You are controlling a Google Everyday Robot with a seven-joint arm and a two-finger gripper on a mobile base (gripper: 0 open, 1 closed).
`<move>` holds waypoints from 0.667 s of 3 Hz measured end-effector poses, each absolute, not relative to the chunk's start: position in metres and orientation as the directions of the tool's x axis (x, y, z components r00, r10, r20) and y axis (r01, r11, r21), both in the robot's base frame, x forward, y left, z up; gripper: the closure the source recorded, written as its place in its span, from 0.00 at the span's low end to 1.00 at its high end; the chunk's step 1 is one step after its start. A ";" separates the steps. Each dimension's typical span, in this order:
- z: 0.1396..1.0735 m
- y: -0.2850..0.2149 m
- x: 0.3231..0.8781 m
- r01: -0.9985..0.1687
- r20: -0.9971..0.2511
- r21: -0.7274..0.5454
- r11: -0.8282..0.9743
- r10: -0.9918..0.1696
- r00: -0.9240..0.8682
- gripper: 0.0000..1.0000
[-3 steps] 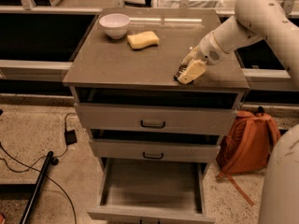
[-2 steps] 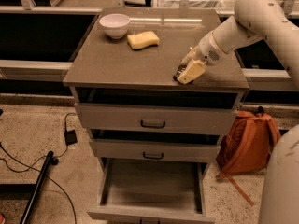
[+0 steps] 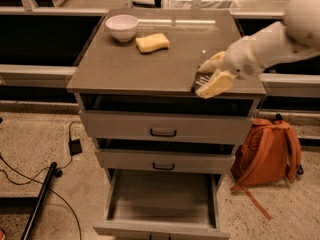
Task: Place rxbar chocolate into bottom drawer
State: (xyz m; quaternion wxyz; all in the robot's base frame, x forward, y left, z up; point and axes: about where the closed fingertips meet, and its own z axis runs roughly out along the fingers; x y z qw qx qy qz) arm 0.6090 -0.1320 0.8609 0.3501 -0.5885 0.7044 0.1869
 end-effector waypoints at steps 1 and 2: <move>0.869 -0.135 0.553 -0.952 -0.694 -0.222 0.212 -0.720 0.001 1.00; 0.840 -0.135 0.530 -0.966 -0.678 -0.167 0.196 -0.734 -0.032 1.00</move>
Offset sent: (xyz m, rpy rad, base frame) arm -0.0475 -0.0036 0.0102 -0.0212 -0.0665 0.0166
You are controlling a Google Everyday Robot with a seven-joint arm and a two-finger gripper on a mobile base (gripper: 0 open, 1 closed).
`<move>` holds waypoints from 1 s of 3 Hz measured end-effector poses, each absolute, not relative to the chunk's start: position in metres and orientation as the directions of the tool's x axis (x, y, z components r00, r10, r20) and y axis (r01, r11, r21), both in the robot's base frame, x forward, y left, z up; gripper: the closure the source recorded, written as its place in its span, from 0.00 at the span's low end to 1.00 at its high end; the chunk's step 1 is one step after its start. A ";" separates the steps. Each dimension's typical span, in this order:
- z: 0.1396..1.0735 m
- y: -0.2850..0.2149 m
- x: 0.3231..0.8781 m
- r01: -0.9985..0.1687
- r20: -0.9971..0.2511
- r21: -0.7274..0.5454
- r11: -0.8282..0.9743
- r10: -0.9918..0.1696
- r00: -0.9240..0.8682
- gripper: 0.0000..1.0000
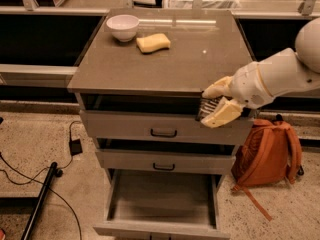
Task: Place rxbar chocolate into bottom drawer
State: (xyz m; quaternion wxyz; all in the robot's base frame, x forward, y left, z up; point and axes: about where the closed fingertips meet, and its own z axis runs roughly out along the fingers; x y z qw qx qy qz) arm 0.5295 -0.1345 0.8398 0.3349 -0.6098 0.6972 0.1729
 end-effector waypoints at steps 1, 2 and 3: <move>0.834 -0.133 0.532 -0.971 -0.680 -0.148 0.188 -0.733 -0.039 1.00; 0.767 -0.126 0.529 -0.981 -0.730 -0.078 0.180 -0.680 -0.067 1.00; 0.645 -0.121 0.513 -0.985 -0.761 0.031 0.168 -0.635 -0.132 1.00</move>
Offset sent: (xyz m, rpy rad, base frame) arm -0.0064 0.0177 -0.2541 0.2207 0.2452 0.0387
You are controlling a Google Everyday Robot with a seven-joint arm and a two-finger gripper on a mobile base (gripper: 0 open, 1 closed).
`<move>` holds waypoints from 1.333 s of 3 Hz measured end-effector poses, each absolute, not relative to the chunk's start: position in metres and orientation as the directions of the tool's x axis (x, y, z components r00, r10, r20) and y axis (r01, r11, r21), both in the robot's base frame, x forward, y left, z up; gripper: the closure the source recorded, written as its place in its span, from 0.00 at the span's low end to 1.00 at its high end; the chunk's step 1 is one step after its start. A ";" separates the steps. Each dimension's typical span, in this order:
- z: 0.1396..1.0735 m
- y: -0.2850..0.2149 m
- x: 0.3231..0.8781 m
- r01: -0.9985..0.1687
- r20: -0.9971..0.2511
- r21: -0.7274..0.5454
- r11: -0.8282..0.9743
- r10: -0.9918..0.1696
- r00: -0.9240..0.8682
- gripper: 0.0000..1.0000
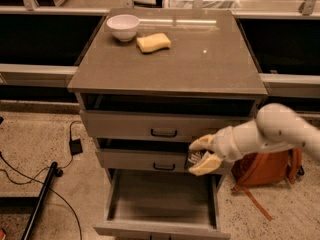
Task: Place rxbar chocolate into bottom drawer
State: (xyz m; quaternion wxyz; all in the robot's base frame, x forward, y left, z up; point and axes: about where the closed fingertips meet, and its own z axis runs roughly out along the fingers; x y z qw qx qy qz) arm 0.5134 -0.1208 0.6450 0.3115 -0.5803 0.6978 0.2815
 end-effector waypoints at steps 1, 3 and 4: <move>0.589 -0.124 0.507 -0.986 -0.799 0.024 0.162 -0.590 -0.116 1.00; 0.529 -0.124 0.517 -0.985 -0.812 0.020 0.173 -0.572 -0.117 1.00; 0.428 -0.117 0.513 -0.987 -0.788 0.024 0.159 -0.604 -0.116 1.00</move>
Offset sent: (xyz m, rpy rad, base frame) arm -0.0056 -0.0029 -0.0512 0.0525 -0.0142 0.0035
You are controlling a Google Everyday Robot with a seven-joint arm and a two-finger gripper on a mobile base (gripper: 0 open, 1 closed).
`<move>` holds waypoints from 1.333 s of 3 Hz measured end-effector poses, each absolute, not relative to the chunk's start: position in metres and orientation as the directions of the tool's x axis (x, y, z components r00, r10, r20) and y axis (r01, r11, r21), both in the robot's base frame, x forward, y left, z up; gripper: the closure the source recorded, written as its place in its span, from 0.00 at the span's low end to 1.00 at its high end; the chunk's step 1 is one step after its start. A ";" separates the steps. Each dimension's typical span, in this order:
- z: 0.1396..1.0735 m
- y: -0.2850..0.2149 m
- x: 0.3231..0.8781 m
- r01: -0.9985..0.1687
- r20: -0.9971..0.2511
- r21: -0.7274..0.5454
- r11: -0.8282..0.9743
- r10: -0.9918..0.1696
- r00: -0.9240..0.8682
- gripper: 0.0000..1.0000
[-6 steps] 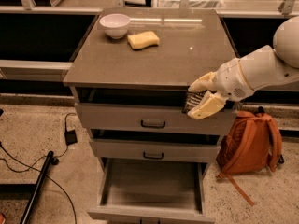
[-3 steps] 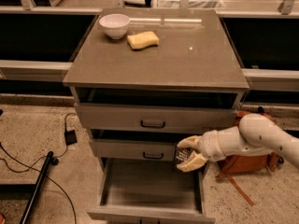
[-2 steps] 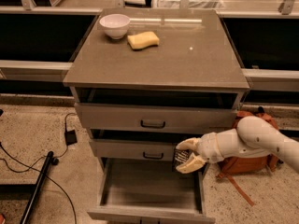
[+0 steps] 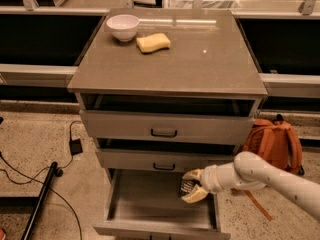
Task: Place rxbar chocolate into bottom drawer
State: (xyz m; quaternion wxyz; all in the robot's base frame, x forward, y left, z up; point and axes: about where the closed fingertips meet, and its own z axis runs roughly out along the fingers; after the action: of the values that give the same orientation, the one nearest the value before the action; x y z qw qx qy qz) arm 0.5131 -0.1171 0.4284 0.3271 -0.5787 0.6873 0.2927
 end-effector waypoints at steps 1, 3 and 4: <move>0.335 -0.117 0.502 -0.983 -0.761 0.062 0.172 -0.629 -0.158 1.00; 0.250 -0.114 0.517 -0.933 -0.760 0.063 0.354 -0.589 -0.275 0.62; 0.236 -0.103 0.537 -0.901 -0.776 0.072 0.429 -0.543 -0.320 0.38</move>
Offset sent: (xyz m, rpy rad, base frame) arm 0.0080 -0.0068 -0.2041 -0.0615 0.0266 -0.2516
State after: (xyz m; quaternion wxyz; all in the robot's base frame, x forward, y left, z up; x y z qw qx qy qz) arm 0.5371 -0.1034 0.2356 0.3472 -0.4683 0.7706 0.2577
